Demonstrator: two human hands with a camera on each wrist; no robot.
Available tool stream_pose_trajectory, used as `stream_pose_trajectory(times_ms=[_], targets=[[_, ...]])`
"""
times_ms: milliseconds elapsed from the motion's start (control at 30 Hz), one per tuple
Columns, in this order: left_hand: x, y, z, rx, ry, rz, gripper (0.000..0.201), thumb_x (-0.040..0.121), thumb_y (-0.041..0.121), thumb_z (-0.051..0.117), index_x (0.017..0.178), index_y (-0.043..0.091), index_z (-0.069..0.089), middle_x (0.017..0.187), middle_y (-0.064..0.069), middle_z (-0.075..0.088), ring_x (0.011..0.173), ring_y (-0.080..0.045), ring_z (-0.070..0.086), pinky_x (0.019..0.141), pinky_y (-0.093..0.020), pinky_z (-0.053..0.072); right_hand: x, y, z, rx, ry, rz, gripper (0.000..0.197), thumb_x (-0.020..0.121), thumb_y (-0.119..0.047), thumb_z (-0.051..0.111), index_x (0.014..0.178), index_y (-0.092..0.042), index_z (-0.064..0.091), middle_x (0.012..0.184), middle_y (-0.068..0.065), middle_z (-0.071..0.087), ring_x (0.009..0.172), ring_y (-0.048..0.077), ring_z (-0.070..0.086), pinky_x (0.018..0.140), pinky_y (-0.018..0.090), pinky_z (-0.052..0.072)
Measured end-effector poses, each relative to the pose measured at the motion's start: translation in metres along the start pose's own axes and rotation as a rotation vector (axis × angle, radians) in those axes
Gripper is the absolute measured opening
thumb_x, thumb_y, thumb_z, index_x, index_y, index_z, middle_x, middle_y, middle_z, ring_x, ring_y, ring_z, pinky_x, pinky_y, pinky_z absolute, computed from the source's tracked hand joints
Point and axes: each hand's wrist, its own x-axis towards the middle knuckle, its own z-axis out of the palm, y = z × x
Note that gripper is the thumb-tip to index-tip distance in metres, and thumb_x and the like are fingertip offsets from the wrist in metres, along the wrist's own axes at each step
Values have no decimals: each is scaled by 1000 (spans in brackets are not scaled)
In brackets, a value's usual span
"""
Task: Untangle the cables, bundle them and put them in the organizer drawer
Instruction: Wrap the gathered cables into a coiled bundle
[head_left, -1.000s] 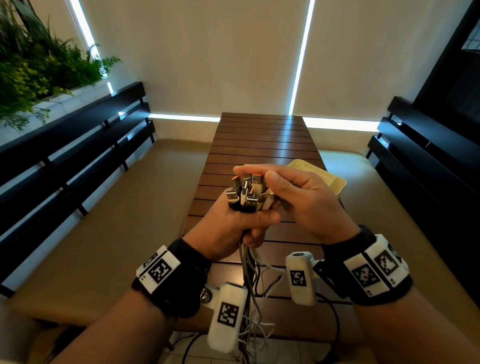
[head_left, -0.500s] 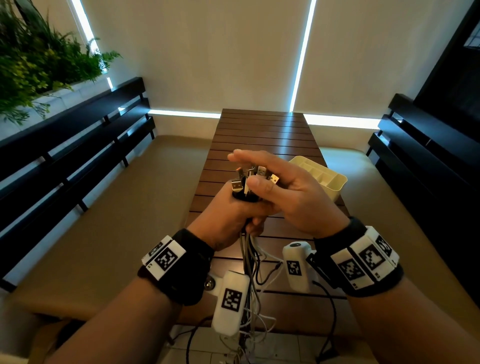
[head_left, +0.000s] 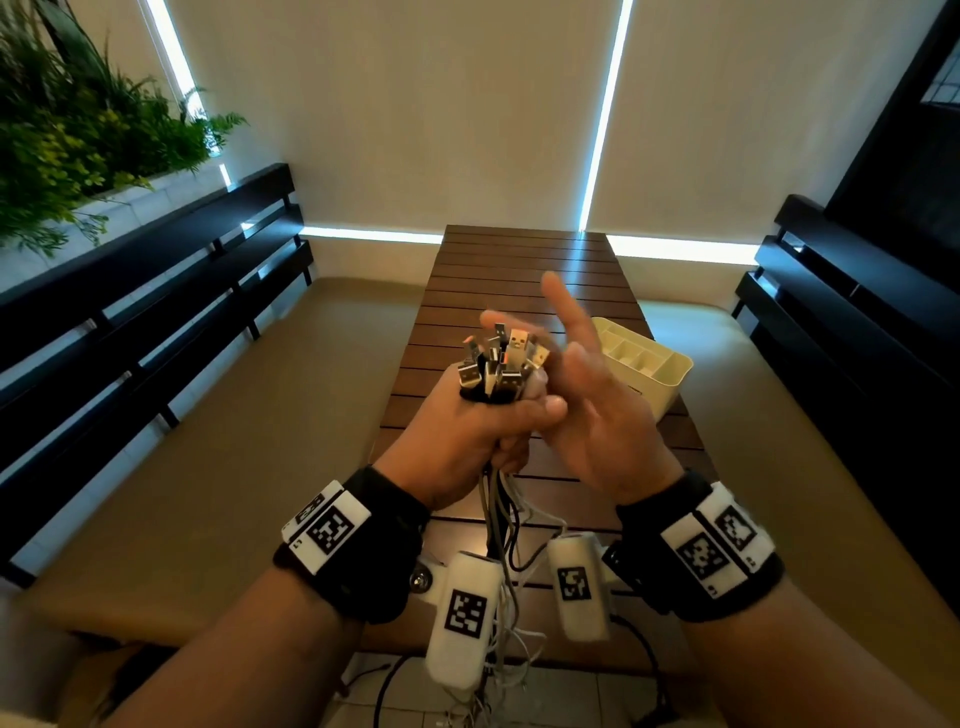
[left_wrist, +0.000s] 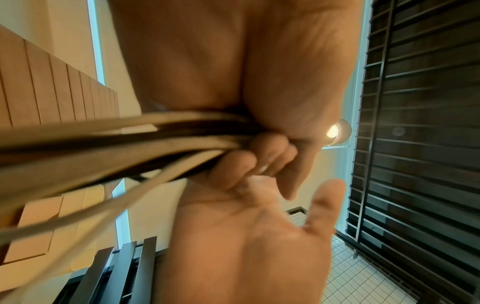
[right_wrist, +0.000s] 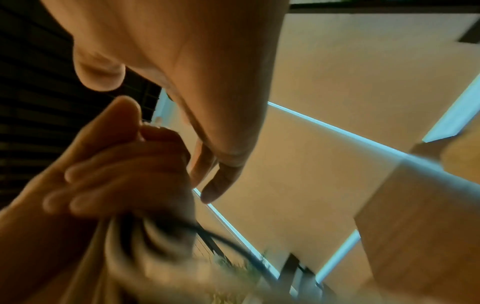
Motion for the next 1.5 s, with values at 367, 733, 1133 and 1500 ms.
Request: stream_pose_trajectory(times_ms=[367, 733, 1133, 1500], targets=[[4, 18, -1, -107, 87, 48, 21, 89, 10, 65, 79, 7, 47, 56, -1, 38, 42, -11, 37, 45, -25, 36, -31, 27, 6, -417, -29, 426, 15, 90, 0, 68, 86, -10, 57, 61, -5, 54, 53, 11, 51, 54, 23, 45], [-2, 28, -30, -324, 248, 96, 16, 96, 16, 56, 81, 16, 53, 71, 2, 48, 60, -8, 45, 54, -22, 44, -32, 4, -23, -733, 13, 349, 14, 92, -33, 67, 100, -21, 65, 72, -5, 63, 65, 12, 60, 68, 28, 53], [-8, 2, -38, -139, 247, -178, 13, 88, 19, 66, 82, 13, 56, 71, -1, 47, 49, -5, 35, 43, -17, 33, -17, -8, -43, -603, 58, 330, 50, 61, -53, 88, 99, -27, 69, 88, 13, 74, 73, 34, 62, 66, 43, 48], [-9, -6, -12, 34, 16, -306, 19, 95, 28, 61, 82, 14, 62, 55, 4, 44, 48, -9, 38, 47, -21, 35, -1, -25, -39, -742, 21, 312, 49, 54, -33, 90, 87, -17, 57, 72, 8, 70, 68, 27, 64, 63, 39, 51]])
